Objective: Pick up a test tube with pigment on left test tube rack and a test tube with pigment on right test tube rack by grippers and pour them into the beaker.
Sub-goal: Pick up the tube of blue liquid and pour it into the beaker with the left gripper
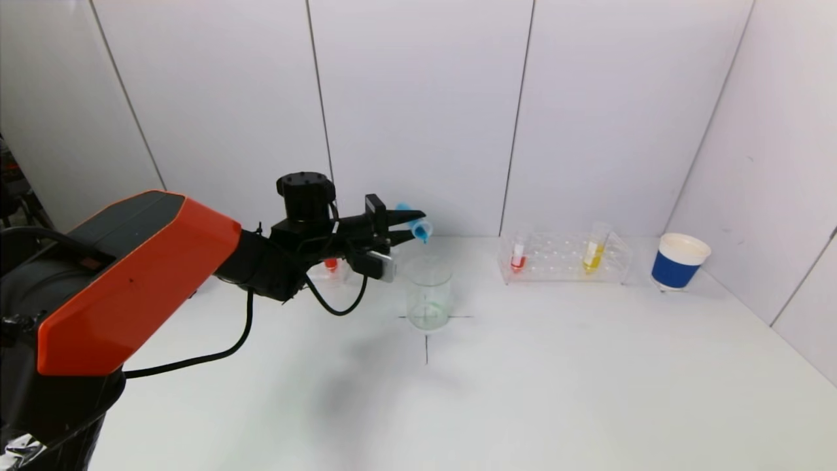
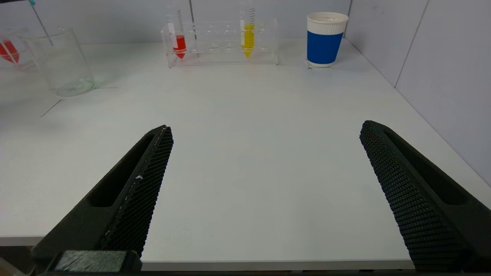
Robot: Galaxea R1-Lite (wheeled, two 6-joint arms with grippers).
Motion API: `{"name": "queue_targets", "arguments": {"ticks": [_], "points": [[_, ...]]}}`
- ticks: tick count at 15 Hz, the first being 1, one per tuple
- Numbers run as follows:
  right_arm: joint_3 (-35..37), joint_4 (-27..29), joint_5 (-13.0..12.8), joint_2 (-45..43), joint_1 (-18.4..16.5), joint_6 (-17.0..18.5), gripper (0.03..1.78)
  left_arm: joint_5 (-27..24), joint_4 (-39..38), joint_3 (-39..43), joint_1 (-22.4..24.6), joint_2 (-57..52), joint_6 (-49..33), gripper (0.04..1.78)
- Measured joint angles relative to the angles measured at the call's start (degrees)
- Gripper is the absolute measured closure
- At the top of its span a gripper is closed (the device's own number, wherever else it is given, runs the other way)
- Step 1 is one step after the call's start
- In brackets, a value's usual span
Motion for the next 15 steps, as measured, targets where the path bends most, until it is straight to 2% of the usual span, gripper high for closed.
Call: {"name": "queue_targets", "arguments": {"ticks": [2, 15], "points": [[0.0, 0.0, 0.0, 0.0, 0.0, 0.0, 0.04, -0.1, -2.9, 0.3, 0.0, 0.2, 0.8, 1.37], [0.0, 0.0, 0.0, 0.0, 0.0, 0.0, 0.04, -0.8, -9.3, 0.1, -0.4, 2.6, 5.0, 1.37]]}}
